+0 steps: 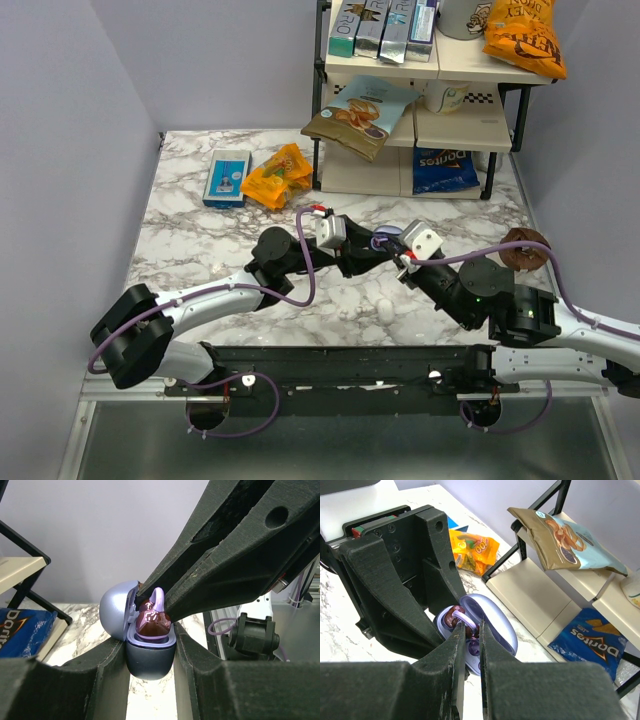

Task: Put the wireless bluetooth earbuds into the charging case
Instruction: Place the earbud in the charging case.

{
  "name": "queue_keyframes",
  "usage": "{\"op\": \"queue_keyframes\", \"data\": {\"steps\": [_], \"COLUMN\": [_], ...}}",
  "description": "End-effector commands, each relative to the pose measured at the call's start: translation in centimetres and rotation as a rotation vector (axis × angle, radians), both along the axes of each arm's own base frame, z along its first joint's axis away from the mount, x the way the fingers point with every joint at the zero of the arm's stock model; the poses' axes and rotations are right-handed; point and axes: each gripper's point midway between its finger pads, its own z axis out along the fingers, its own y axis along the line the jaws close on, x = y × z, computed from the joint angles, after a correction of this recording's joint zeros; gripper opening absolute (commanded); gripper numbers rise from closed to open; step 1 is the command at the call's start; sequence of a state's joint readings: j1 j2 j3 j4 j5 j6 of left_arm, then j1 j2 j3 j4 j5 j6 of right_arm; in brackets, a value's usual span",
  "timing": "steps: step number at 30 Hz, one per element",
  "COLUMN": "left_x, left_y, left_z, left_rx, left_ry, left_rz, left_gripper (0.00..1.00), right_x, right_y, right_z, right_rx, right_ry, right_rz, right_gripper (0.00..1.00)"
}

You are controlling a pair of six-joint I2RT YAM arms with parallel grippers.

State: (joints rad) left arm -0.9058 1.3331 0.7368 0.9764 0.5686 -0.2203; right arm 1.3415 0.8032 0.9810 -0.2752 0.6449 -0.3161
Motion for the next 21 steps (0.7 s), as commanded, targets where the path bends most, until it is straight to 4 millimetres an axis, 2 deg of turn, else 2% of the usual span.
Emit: {"op": "queue_keyframes", "data": {"steps": [1, 7, 21], "left_x": [-0.5, -0.51, -0.47], "left_y": [0.89, 0.92, 0.97], "left_z": [3.36, 3.26, 3.36], "left_rx": [-0.095, -0.096, -0.108], "left_ry": [-0.083, -0.079, -0.071], "left_rz": [0.021, 0.021, 0.023], "left_gripper": [0.0, 0.0, 0.0], "right_x": [-0.91, -0.85, -0.86], "right_y": [0.79, 0.67, 0.33], "right_z": [-2.47, -2.28, -2.29], "right_rx": [-0.092, -0.087, -0.099], "right_ry": [0.055, 0.053, 0.056], "right_rz": [0.06, 0.054, 0.049], "right_gripper": [0.11, 0.22, 0.26]}}
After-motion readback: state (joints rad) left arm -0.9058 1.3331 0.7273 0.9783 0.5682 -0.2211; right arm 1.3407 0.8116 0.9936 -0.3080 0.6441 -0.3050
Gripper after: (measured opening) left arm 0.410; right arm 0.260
